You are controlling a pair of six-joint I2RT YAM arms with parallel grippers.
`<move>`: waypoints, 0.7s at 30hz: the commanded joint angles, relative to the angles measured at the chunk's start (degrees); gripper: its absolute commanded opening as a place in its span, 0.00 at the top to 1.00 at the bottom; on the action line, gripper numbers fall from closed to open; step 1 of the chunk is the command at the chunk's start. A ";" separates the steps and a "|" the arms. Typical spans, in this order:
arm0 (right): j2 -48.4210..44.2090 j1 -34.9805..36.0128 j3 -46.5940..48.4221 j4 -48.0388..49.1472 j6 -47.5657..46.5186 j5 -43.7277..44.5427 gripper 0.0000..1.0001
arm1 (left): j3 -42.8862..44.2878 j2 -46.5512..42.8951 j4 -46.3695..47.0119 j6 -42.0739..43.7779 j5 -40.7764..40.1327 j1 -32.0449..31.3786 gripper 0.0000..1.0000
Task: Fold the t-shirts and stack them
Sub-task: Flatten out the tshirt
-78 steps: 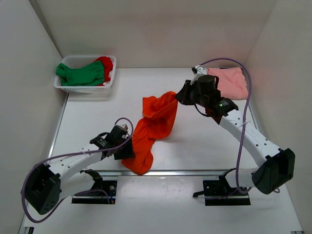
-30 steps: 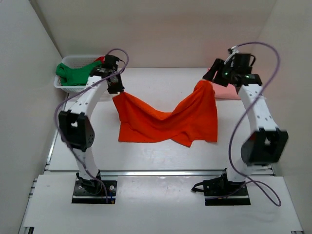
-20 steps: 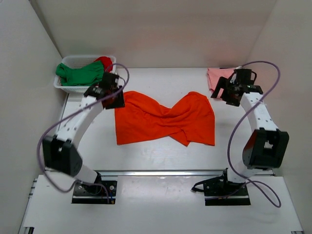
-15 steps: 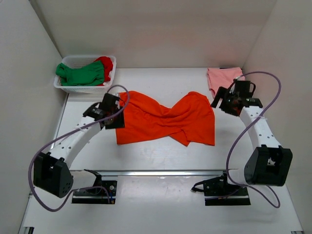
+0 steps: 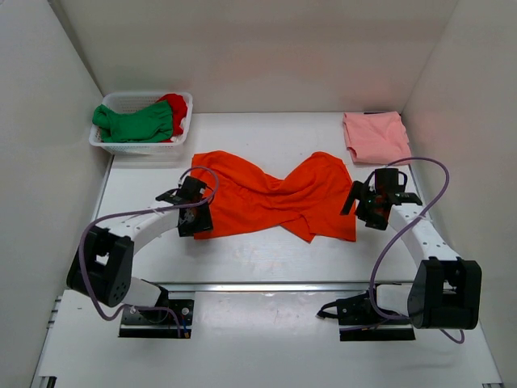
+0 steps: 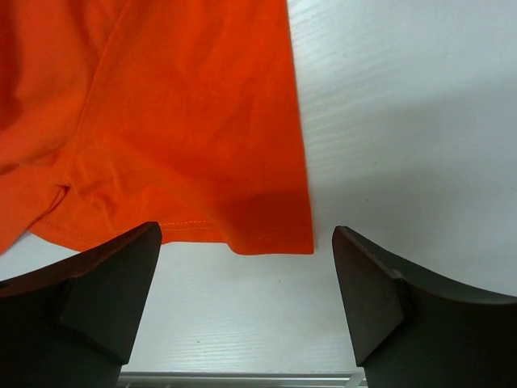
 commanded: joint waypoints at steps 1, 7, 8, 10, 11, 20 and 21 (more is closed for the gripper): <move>-1.37 0.38 -1.18 1.26 1.36 2.53 0.15 | -1.03 1.51 5.86 -3.06 1.18 -1.03 0.34; -1.64 0.38 -3.46 0.12 1.89 4.56 0.11 | -1.65 2.40 2.88 -2.89 0.57 -1.91 0.31; -1.29 0.73 -4.51 0.47 1.98 3.95 0.12 | -2.61 2.04 3.32 -2.80 1.00 -1.30 0.30; 0.29 0.47 -4.70 1.08 2.23 3.33 0.11 | -3.76 1.78 4.20 -3.32 1.27 -1.29 0.31; 0.90 1.77 -5.05 1.08 2.24 3.59 0.10 | -4.54 1.95 4.46 -3.67 1.62 -1.12 0.32; 11.53 10.22 -6.72 3.02 6.36 3.94 0.04 | -8.76 0.12 8.77 -8.24 0.83 -3.05 0.67; 11.72 12.14 -6.72 2.24 6.28 4.64 0.28 | -9.55 -0.15 8.60 -9.38 1.18 -3.05 0.90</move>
